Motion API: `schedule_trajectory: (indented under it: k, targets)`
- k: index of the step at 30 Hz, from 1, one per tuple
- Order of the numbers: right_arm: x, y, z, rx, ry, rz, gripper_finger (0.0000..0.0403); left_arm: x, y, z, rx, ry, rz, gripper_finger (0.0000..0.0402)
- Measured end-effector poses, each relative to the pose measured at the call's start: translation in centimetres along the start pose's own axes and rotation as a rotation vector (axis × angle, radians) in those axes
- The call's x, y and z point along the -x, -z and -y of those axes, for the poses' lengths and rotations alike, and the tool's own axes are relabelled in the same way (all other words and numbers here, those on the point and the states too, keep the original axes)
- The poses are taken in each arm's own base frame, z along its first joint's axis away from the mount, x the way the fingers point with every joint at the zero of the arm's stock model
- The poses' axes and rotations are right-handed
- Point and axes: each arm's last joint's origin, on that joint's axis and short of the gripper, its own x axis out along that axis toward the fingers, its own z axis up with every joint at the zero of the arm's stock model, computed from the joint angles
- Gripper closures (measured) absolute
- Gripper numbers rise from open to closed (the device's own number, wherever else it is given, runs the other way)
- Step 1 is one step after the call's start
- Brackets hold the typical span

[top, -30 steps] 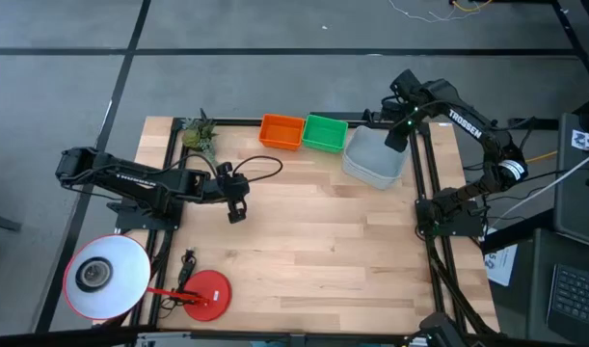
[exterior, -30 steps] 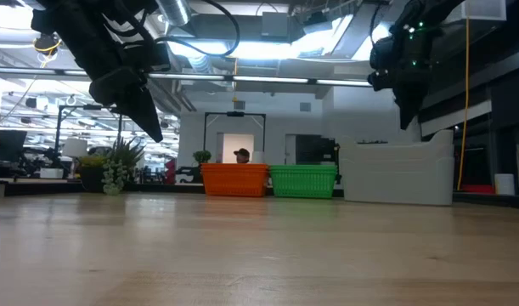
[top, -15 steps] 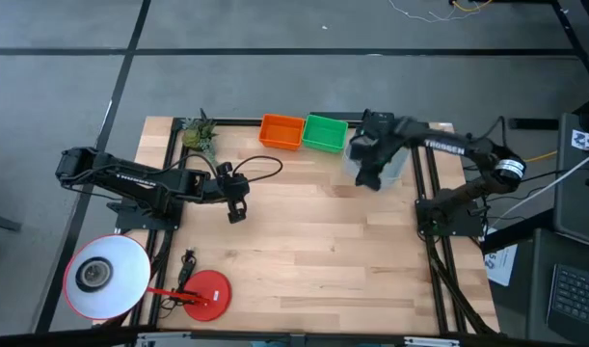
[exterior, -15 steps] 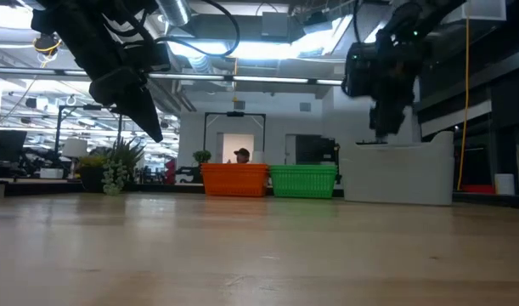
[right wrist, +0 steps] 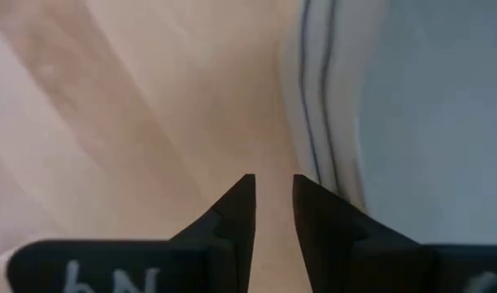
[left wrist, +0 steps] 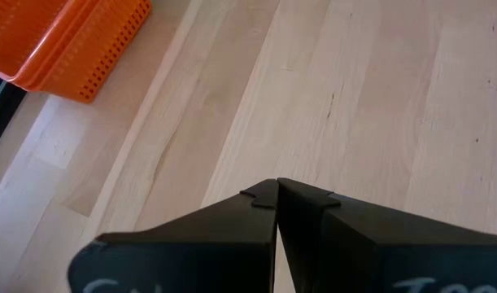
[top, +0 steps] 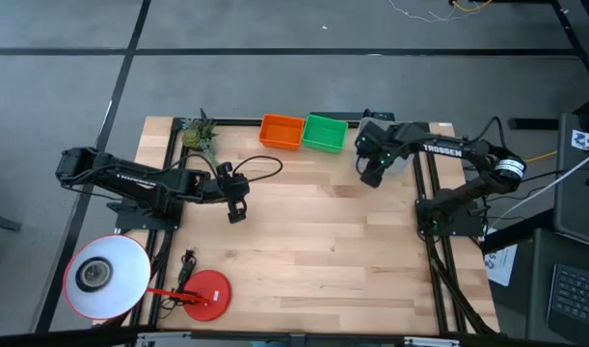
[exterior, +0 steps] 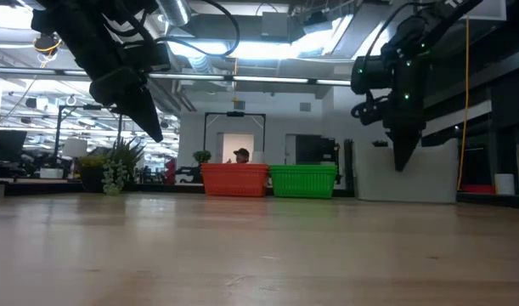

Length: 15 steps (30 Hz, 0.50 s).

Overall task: Stack baskets by color
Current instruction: Adjust the stacked bins

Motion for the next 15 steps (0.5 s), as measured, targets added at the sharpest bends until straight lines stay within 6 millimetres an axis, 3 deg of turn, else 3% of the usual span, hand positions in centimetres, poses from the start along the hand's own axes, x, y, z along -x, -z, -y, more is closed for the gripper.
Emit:
schedule_trajectory:
  k: [6, 15]
  targets:
    - [-0.1, 0.1, 2.6, -0.037, 0.134, 0.003, 0.0317, 0.0, 0.0, 0.0, 0.0, 0.0, 0.0, 0.04]
    - [-0.2, 0.9, 5.6, -0.107, 0.147, -0.005, 0.0317, 0.0, 0.0, 0.0, 0.0, -0.001, 0.0, 0.04]
